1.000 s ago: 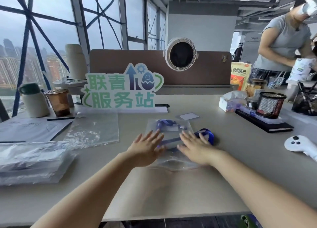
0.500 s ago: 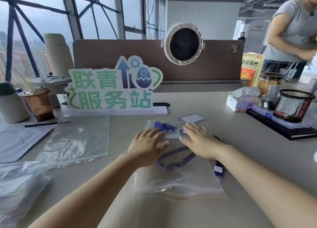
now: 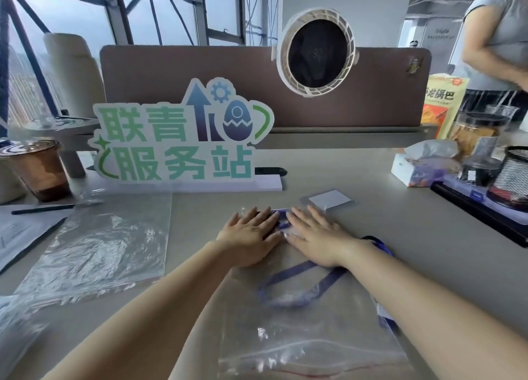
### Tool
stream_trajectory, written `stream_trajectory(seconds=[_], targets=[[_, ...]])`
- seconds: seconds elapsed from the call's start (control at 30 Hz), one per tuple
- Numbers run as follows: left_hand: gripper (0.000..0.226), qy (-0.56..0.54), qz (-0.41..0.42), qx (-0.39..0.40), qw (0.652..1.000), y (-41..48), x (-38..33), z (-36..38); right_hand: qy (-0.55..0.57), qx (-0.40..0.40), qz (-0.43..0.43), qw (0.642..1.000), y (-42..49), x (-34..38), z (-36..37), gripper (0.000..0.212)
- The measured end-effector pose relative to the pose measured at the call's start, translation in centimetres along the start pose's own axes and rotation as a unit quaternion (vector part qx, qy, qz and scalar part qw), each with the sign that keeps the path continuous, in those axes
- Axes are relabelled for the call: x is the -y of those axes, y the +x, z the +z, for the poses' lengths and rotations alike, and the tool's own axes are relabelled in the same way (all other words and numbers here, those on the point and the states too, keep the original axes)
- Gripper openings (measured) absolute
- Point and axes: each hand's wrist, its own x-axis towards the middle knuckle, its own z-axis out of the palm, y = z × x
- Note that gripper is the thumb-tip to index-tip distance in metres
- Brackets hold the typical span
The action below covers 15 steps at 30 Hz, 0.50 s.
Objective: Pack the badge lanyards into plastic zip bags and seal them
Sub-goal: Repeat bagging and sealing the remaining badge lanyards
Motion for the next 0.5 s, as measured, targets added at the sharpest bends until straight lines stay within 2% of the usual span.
stream_trajectory(seconds=[0.07,0.17,0.2,0.27,0.33,0.43,0.5], targets=[[0.058,-0.02,0.003,0.014,1.0,0.4,0.2,0.2,0.019,-0.011,0.001,1.0,0.0,-0.3,-0.1,0.062],[0.056,-0.027,0.006,-0.041,0.999,0.6,0.7,-0.5,0.027,-0.079,-0.012,0.996,0.5,-1.0,-0.7,0.06],[0.056,-0.024,0.009,-0.046,0.999,0.5,0.9,-0.4,0.026,-0.073,-0.01,0.997,0.5,-1.1,-0.5,0.06],[0.058,-0.014,0.014,-0.005,1.0,0.4,0.9,0.1,0.023,-0.03,0.0,0.999,0.6,-1.3,0.3,0.06],[0.058,-0.02,0.016,0.014,1.0,0.3,0.8,0.1,0.039,-0.021,0.003,0.999,0.5,-1.5,0.3,0.06],[0.057,-0.035,-0.012,-0.061,0.997,0.1,0.9,-1.0,0.049,-0.079,-0.012,0.996,0.2,-1.6,-0.8,0.058],[0.059,-0.031,-0.047,-0.065,0.996,-0.4,1.5,-0.9,0.032,-0.076,-0.017,0.996,-0.5,-1.3,-0.6,0.058]])
